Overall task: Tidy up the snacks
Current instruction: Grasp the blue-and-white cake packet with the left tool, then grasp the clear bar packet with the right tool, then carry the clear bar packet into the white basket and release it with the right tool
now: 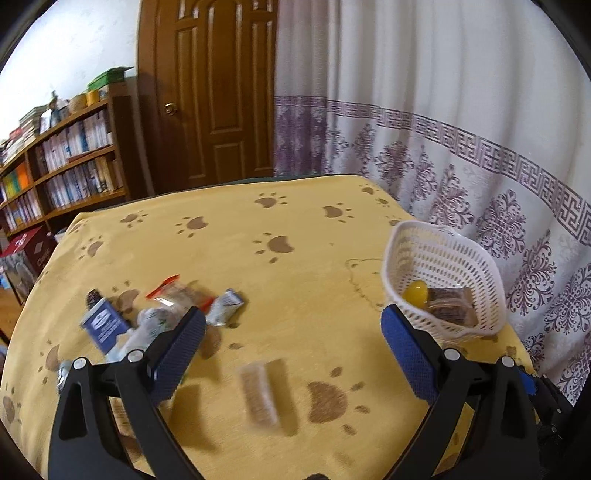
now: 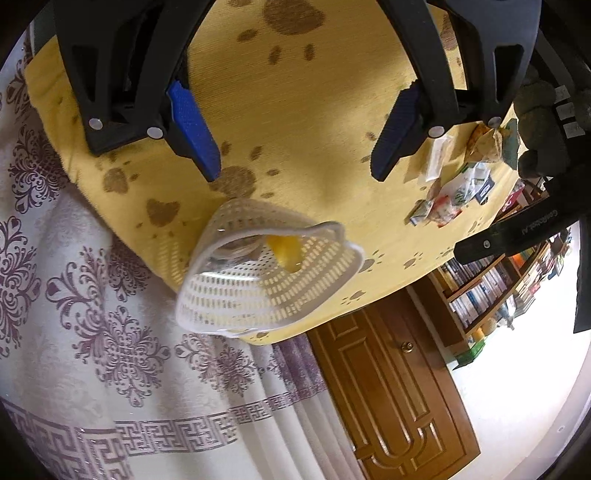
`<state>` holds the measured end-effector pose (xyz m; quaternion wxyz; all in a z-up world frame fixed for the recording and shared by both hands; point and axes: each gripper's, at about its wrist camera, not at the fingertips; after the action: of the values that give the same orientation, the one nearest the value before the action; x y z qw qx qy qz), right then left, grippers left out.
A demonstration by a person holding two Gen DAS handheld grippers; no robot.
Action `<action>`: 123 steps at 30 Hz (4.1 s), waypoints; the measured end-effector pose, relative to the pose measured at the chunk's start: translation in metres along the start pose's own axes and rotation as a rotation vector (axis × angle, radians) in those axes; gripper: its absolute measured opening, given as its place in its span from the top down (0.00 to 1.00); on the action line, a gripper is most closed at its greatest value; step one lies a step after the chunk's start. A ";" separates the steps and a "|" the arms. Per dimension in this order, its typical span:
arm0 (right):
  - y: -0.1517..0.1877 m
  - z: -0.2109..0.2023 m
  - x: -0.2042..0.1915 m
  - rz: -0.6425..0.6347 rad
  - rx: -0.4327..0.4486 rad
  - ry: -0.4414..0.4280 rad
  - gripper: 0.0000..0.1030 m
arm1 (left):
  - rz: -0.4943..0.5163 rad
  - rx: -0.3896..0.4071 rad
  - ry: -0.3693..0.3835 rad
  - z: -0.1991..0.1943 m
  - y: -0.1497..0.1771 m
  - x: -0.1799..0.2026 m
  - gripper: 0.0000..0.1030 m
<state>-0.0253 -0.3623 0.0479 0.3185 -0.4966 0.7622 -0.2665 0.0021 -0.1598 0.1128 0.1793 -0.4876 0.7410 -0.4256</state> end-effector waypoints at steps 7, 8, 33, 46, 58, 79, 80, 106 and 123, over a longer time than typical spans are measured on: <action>0.005 -0.001 -0.017 0.005 -0.023 -0.039 0.07 | -0.059 0.022 -0.061 -0.022 0.009 -0.034 0.08; 0.006 0.000 -0.018 0.010 -0.032 -0.047 0.07 | -0.070 0.026 -0.076 -0.027 0.012 -0.041 0.08; 0.026 0.009 -0.078 -0.084 -0.115 -0.089 0.07 | -0.510 0.013 -0.339 -0.067 0.055 -0.216 0.08; 0.029 0.013 -0.084 -0.100 -0.127 -0.093 0.07 | -0.640 -0.058 -0.339 -0.052 0.082 -0.245 0.08; 0.030 0.009 -0.084 -0.100 -0.123 -0.107 0.07 | -0.627 -0.095 -0.294 -0.067 0.109 -0.231 0.08; 0.043 0.006 -0.105 -0.162 -0.141 -0.109 0.07 | -0.467 -0.111 -0.276 -0.060 0.118 -0.220 0.25; 0.043 0.006 -0.108 -0.170 -0.142 -0.108 0.07 | -0.458 -0.099 -0.260 -0.060 0.118 -0.219 0.33; 0.026 0.068 -0.208 -0.380 -0.171 -0.052 0.18 | -0.434 0.083 -0.193 -0.116 0.123 -0.228 0.47; 0.029 0.085 -0.210 -0.430 -0.188 0.027 0.70 | -0.437 0.070 -0.182 -0.113 0.124 -0.231 0.47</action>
<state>0.0854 -0.1651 0.0174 0.1966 -0.6715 0.6644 -0.2627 -0.0390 0.1145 0.0433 0.1655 -0.6662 0.5834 -0.4341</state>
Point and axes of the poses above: each gripper's, at about its wrist camera, not at the fingertips, and z roughly the way its jaws point, x to its right, y to its underside, and after that the axes turned 14 degrees about y, right-handed
